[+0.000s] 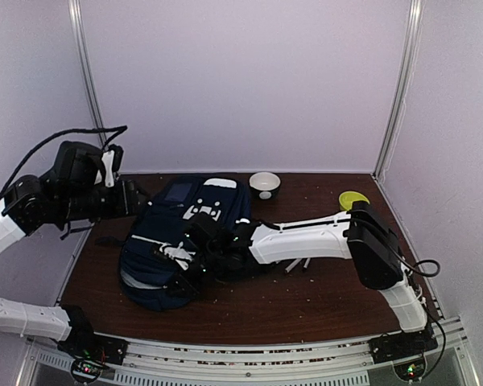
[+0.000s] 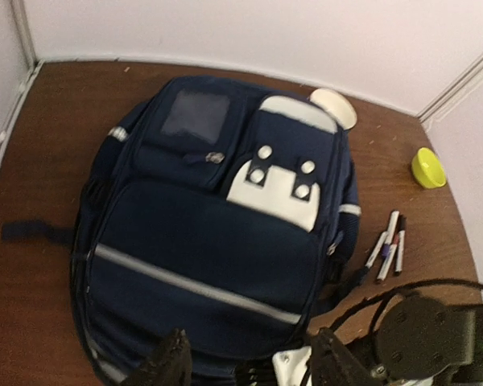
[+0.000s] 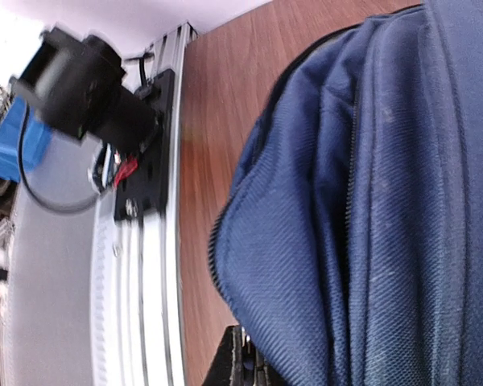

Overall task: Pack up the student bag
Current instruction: Zip the student bag into the largest pocket of the bag, then place the largest pocket of the student bag.

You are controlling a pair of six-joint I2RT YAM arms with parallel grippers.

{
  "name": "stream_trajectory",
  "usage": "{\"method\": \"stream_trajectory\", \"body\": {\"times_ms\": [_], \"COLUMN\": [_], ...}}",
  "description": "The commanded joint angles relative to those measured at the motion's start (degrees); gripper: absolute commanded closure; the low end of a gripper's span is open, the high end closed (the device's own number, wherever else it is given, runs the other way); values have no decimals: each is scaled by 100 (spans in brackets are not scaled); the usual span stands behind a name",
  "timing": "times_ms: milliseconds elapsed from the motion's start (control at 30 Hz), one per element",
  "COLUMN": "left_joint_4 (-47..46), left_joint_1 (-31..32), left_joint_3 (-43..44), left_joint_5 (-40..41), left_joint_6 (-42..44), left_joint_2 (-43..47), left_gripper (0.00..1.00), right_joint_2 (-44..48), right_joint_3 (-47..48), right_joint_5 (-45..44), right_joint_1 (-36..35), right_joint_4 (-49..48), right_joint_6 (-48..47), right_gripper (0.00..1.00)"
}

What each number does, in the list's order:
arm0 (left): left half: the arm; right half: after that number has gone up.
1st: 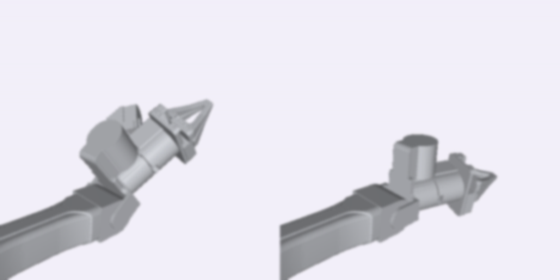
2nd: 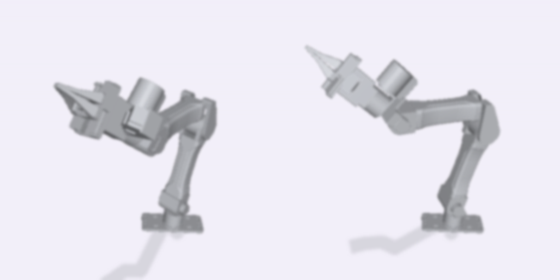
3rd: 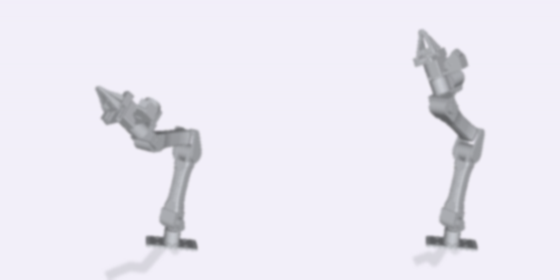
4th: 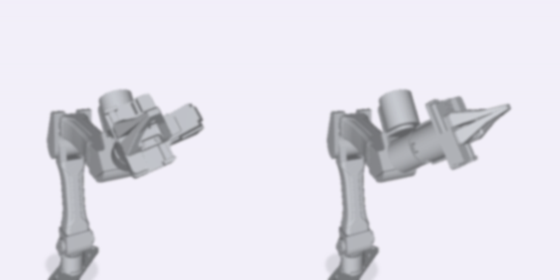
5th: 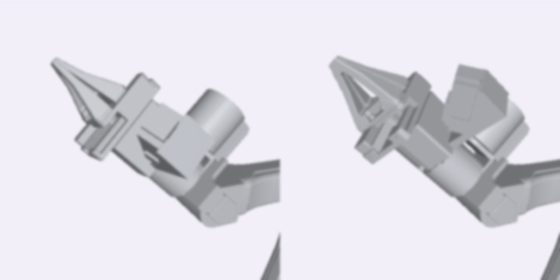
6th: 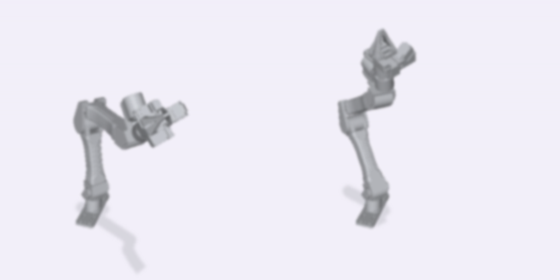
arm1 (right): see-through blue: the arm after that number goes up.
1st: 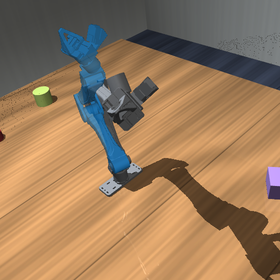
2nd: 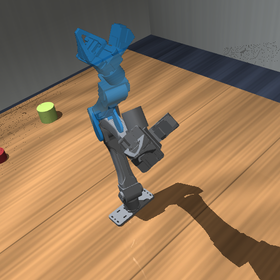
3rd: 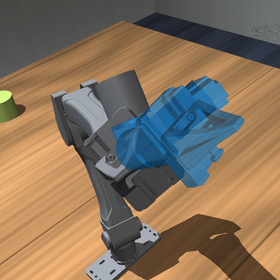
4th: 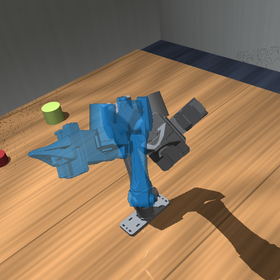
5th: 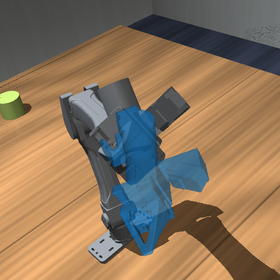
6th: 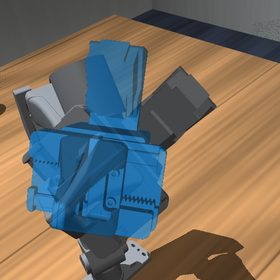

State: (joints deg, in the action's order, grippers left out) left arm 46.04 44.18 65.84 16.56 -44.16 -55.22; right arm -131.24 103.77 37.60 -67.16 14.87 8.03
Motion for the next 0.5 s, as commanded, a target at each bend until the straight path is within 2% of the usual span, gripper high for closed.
{"method": "stream_trajectory", "body": {"times_ms": [0,100,167,300,467], "left_joint_4": [1177,1627,1687,1501,519], "left_joint_1": [-29,-24,-24,171,737], "left_joint_3": [-649,-816,-994,-1451,-2118], "left_joint_5": [337,183,-95,-460,-811], "left_joint_6": [-691,-802,-859,-1139,-1292], "left_joint_2": [781,1055,1103,1205,1236], "left_gripper": [48,49,50,55,57], "right_joint_2": [-523,-331,-15,815,1592], "right_joint_3": [1056,1024,818,107,-670], "right_joint_5": [159,387,560,747,335], "right_joint_1": [-149,-107,-5,285,681], "right_joint_4": [202,461,777,1360,1727], "right_joint_6": [485,185,-148,-892,-2012], "right_gripper": [93,73,66,63,63]}}
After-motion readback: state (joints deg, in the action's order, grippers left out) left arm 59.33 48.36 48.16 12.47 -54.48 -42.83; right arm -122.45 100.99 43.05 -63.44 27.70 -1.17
